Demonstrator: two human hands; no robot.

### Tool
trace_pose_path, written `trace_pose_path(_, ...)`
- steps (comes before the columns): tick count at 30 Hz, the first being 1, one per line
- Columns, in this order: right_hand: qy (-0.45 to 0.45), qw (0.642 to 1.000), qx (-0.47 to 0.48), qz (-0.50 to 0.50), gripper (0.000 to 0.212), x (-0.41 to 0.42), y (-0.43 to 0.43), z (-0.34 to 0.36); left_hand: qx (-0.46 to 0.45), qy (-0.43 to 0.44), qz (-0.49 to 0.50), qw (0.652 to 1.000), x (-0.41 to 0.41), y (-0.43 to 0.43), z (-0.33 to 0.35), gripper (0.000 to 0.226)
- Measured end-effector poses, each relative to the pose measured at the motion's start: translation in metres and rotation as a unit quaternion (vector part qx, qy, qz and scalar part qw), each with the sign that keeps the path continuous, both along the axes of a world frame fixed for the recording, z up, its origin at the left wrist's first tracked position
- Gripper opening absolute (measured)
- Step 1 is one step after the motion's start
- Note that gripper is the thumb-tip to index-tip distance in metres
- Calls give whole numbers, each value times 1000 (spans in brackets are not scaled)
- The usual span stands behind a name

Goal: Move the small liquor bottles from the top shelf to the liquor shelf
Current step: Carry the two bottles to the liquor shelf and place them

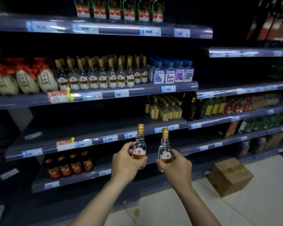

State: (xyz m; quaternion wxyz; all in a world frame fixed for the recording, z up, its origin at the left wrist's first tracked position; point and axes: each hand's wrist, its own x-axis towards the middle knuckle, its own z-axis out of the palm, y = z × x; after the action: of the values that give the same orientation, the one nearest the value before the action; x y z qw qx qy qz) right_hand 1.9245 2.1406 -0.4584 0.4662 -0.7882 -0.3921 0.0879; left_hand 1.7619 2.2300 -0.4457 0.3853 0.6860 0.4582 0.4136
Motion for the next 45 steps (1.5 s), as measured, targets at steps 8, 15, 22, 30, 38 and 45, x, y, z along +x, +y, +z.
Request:
trace_pose_path(8, -43, 995, 73, 51, 33, 79, 161, 55, 91, -15, 51, 994, 84, 146, 60, 64)
trace_pose_path(15, -88, 985, 138, 52, 35, 126, 289, 122, 153, -35, 69, 985, 144, 266, 125, 69)
trace_pose_path(22, -105, 972, 198, 70, 37, 155, 364, 155, 218, -12, 132, 967, 182, 328, 147, 77)
trace_pose_path(30, -85, 969, 200, 115, 37, 178, 399, 153, 221, 30, 194, 955, 205, 347, 142, 80)
trace_pose_path(38, -78, 966, 205, 135, 40, 185, 407, 146, 208, 40, 220, 952, 218, 341, 130, 82)
trace_pose_path(45, -88, 962, 221, 132, 43, 182, 412, 143, 258, 98, 202, 940, 221, 335, 129, 83)
